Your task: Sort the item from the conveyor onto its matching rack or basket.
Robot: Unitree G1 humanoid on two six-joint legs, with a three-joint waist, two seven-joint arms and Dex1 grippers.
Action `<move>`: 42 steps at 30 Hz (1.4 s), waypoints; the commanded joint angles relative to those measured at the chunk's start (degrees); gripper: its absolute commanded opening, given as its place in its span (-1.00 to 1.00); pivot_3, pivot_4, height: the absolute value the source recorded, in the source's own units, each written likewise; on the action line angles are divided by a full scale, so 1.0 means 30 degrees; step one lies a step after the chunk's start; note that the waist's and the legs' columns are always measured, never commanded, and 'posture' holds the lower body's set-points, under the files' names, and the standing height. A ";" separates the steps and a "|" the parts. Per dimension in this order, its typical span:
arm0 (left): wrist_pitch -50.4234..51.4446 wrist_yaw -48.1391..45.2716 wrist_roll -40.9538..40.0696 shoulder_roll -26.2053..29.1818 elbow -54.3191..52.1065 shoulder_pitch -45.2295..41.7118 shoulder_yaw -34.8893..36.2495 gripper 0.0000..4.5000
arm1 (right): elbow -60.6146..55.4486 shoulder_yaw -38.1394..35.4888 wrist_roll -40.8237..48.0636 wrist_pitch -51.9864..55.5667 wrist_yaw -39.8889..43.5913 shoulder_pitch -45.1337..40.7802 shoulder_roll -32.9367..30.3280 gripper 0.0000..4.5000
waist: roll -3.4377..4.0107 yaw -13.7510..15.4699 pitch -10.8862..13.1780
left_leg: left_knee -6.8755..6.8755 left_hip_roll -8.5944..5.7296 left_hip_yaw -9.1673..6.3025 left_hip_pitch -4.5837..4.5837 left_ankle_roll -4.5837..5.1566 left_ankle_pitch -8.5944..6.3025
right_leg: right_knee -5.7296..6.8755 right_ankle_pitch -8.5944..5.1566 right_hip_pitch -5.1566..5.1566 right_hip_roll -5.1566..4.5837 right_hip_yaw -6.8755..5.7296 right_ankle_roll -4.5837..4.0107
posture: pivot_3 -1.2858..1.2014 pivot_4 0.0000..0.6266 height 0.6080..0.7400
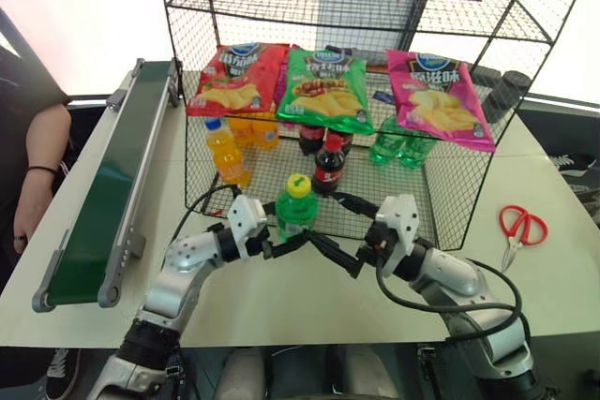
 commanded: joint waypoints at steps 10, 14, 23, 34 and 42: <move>-0.1165 -0.2373 0.0108 -0.0892 0.0906 -0.1811 -0.0671 0.23 | -0.1876 -0.0069 0.0730 0.1672 -0.0671 -0.0708 0.0119 1.00 | -0.0001 0.0008 0.0000 | 0.0013 -0.0003 -0.0006 0.0006 0.0002 0.0001 | 0.0009 0.0003 0.0009 0.0028 -0.0009 0.0008 | 0.03 -0.52 1.00; -0.1137 -0.2618 0.0232 -0.1078 0.0878 -0.1942 -0.0847 0.23 | -0.1734 -0.0096 0.1017 0.2064 -0.0619 -0.0984 0.0131 1.00 | -0.0001 0.0001 0.0000 | 0.0014 -0.0005 -0.0008 0.0004 0.0002 0.0001 | 0.0007 0.0002 0.0009 0.0029 -0.0009 0.0008 | 0.03 -0.52 1.00; -0.0644 -0.2857 0.0065 -0.1267 0.0768 -0.2103 -0.0790 0.23 | -0.1667 -0.0040 0.1241 0.1965 -0.0381 -0.0384 0.0159 0.39 | -0.0001 0.0001 0.0000 | 0.0014 -0.0002 -0.0014 0.0007 0.0003 0.0000 | 0.0012 0.0002 0.0010 0.0040 -0.0007 0.0008 | 0.03 -0.52 1.00; 0.0249 -0.1629 0.0115 -0.0241 0.1071 -0.0910 0.0584 0.97 | 0.0539 -0.3635 -0.0674 -0.1288 -0.2844 0.0177 0.0840 0.39 | 0.0003 -0.0008 0.0004 | 0.0016 -0.0004 -0.0016 0.0015 0.0003 0.0001 | 0.0016 0.0003 0.0015 0.0057 -0.0006 0.0009 | 0.03 -0.52 1.00; 0.1466 -0.0406 -0.0631 0.0104 -0.0434 0.0085 0.1887 0.97 | 0.4211 -0.6053 -0.2423 -0.3536 -0.5940 -0.0573 0.2059 0.39 | 0.0035 -0.0029 0.0023 | 0.0013 0.0008 -0.0012 0.0011 0.0003 0.0001 | 0.0019 0.0002 0.0012 0.0039 0.0013 0.0010 | 0.03 -0.52 1.00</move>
